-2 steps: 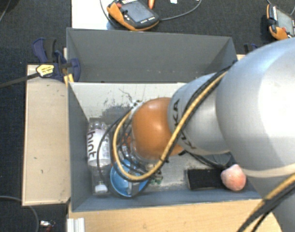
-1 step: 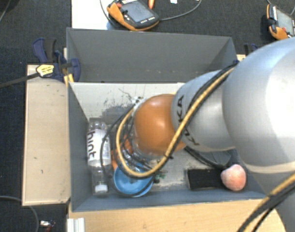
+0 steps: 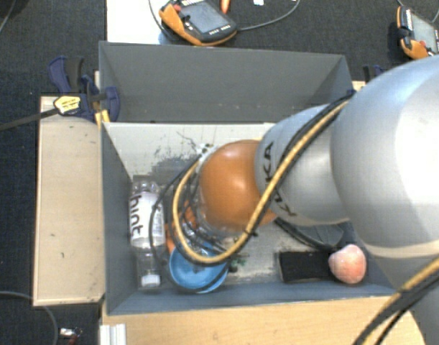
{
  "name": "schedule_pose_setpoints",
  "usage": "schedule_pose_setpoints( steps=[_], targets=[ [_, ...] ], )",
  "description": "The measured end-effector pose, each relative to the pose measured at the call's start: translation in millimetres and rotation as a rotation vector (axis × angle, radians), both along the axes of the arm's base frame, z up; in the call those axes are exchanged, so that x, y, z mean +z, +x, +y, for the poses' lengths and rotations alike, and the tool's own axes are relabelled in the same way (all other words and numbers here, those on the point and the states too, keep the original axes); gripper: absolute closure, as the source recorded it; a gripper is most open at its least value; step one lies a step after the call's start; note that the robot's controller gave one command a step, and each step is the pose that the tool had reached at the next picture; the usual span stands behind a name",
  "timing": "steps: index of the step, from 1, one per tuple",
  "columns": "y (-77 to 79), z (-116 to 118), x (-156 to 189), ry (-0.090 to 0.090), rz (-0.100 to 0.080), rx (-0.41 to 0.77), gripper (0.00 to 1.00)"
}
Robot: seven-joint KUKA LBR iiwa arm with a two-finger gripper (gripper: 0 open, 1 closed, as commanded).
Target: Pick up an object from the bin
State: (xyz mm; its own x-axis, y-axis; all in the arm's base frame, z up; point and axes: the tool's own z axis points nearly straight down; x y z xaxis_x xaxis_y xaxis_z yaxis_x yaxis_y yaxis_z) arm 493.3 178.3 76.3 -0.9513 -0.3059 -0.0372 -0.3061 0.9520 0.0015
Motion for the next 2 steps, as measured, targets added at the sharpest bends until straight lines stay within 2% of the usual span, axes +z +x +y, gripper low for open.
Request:
schedule_pose_setpoints(
  steps=[2],
  targets=[
    [1.7,0.0,17.0,0.004,-0.009,-0.008,1.0]
  ],
)
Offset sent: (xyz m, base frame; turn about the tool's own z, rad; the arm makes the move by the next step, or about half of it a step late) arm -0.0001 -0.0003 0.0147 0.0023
